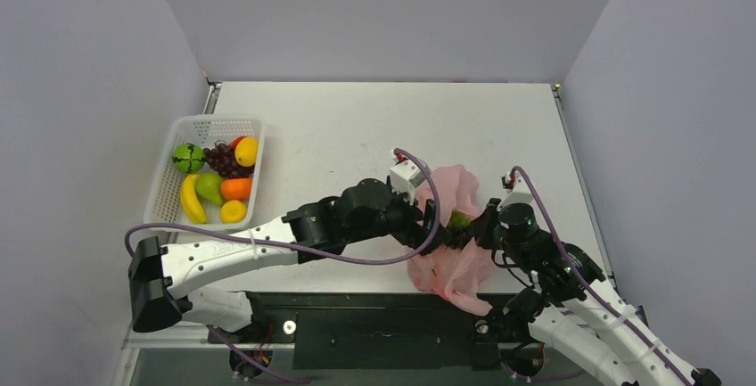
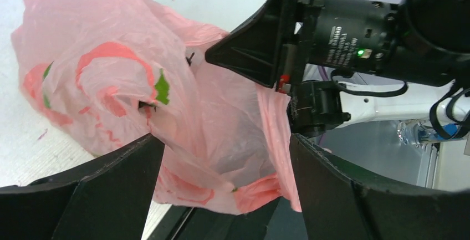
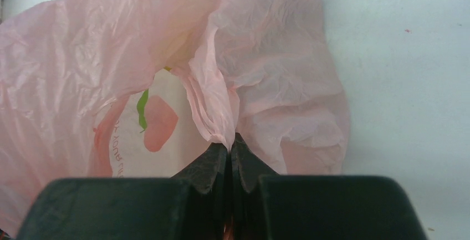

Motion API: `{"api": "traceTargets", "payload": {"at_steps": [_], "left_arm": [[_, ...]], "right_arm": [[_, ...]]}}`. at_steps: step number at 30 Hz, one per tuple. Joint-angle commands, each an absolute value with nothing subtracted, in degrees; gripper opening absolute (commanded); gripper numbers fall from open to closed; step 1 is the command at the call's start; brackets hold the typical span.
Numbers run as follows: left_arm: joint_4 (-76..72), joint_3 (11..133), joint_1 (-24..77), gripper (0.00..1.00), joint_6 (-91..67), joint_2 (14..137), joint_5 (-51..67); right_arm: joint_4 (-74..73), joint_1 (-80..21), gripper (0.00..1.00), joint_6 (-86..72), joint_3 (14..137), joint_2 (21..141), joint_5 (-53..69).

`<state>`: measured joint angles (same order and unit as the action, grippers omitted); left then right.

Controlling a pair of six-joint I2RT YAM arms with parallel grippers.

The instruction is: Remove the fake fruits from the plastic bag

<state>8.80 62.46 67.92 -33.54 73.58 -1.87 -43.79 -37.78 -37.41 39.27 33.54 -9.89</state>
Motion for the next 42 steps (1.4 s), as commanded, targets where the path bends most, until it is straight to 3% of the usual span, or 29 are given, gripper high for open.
{"api": "traceTargets", "payload": {"at_steps": [1, 5, 9, 14, 22, 32, 42], "left_arm": [[11.71, 70.79, 71.95, 0.81, -27.47, 74.70, -5.79], [13.43, 68.40, 73.45, 0.81, -23.95, 71.97, -12.97], [17.23, 66.25, 71.80, 0.84, -33.94, 66.08, -19.65], [18.30, 69.92, 68.71, 0.84, -32.03, 63.34, -13.23], [2.20, 62.80, 68.56, 0.73, -38.60, 72.05, -2.36], [-3.58, 63.34, 69.52, 0.63, -40.95, 89.22, 1.63], [-1.31, 66.44, 69.73, 0.54, -37.89, 98.64, -6.60]], "right_arm": [[-44.50, -37.10, 0.00, -39.83, 40.70, 32.52, -15.31], [-43.36, -37.10, 0.00, -40.04, 39.65, 32.60, -16.06], [-44.17, -37.12, 0.00, -40.24, 41.19, 34.12, -15.85], [-46.94, -37.16, 0.00, -40.75, 43.72, 34.71, -17.51], [-48.02, -37.09, 0.00, -44.08, 41.61, 31.43, -11.37], [-46.51, -37.12, 0.00, -53.61, 32.30, 20.01, -12.51], [-43.82, -37.23, 0.00, -55.15, 26.81, 13.23, -10.81]]}}
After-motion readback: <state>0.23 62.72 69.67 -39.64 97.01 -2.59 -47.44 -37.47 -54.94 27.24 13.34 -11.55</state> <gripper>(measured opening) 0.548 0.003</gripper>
